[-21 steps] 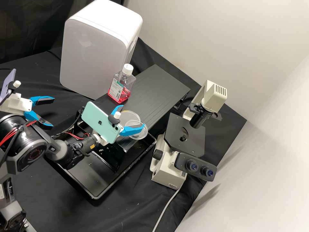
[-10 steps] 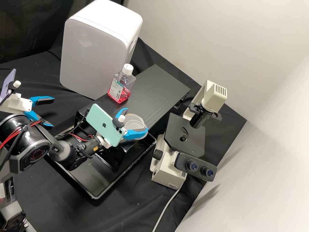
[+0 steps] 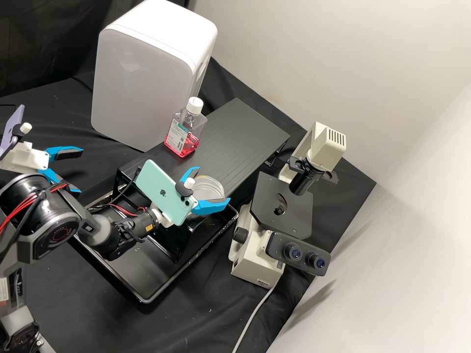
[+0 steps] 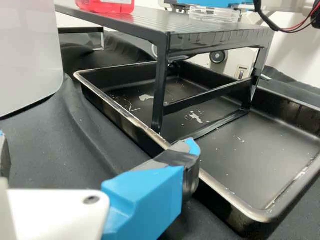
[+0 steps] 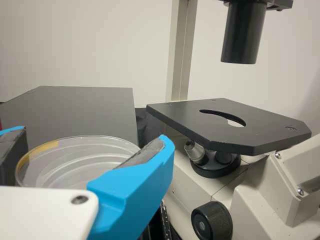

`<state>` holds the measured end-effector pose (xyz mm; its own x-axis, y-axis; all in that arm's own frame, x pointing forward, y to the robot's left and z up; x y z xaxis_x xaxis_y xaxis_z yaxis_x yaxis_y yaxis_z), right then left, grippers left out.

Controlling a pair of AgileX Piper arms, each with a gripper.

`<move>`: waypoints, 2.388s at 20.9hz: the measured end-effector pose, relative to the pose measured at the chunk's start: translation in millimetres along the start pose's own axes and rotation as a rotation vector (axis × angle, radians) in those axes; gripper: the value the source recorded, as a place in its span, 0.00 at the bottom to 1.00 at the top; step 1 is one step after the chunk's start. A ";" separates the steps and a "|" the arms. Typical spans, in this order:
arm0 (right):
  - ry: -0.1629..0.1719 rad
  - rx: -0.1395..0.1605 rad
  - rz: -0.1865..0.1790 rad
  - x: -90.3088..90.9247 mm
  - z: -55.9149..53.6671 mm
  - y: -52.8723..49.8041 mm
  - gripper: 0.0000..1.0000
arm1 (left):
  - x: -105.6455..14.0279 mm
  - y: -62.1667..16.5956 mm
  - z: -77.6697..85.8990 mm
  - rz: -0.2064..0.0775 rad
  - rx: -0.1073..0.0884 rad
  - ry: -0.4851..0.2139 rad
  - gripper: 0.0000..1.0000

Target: Place the lid on the petri dish

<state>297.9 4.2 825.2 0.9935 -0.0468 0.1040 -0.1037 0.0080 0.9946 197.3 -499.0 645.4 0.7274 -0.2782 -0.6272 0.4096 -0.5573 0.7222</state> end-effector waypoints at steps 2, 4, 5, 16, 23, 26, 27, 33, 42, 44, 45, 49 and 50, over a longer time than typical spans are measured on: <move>0.001 0.000 0.003 1.2 0.1 0.2 0.00 | 0.0 0.0 0.0 0.000 0.000 0.000 1.00; 0.002 0.000 0.003 1.6 0.0 0.2 0.00 | 0.0 0.0 0.0 0.000 0.000 0.000 1.00; 0.001 0.000 0.004 1.7 0.3 0.6 0.00 | 0.0 0.0 0.0 0.000 0.000 0.000 1.00; -0.011 -0.001 0.008 2.3 4.4 1.0 0.00 | 0.0 -0.1 0.2 0.000 0.000 -0.001 1.00; -0.009 -0.010 0.014 1.5 6.6 5.4 0.00 | 0.0 -0.1 0.2 0.000 0.000 -0.001 1.00; -0.027 0.007 0.011 -4.3 8.9 7.8 0.00 | 0.0 -0.1 0.2 0.000 0.000 -0.001 1.00; -0.029 0.013 0.013 -5.0 9.0 8.6 0.00 | 0.0 -0.1 0.2 0.000 0.000 -0.001 1.00; -0.037 0.022 0.015 -7.2 10.9 9.6 0.00 | 0.1 -0.4 0.0 -0.002 0.000 0.000 1.00; -0.036 0.027 0.014 -7.1 10.7 9.5 1.00 | 0.1 -0.4 0.0 -0.002 0.000 0.000 1.00; -0.036 0.027 0.014 -7.1 10.7 9.5 1.00 | 0.1 -0.4 0.0 -0.002 0.000 0.000 1.00; -0.036 0.027 0.014 -7.1 10.7 9.5 1.00 | 0.1 -0.4 0.0 -0.002 0.000 0.000 1.00; -0.040 0.027 0.010 -7.2 11.1 9.1 1.00 | 3.0 -1.1 -0.4 -0.003 0.000 0.001 1.00; -0.040 0.027 0.010 -7.2 11.1 9.1 1.00 | 3.4 -1.1 -0.4 -0.003 0.000 0.000 1.00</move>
<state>289.3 -6.5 833.5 0.9898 -0.0868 0.1132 -0.1152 -0.0182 0.9932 199.6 -499.1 642.6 0.7264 -0.2763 -0.6293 0.4117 -0.5582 0.7204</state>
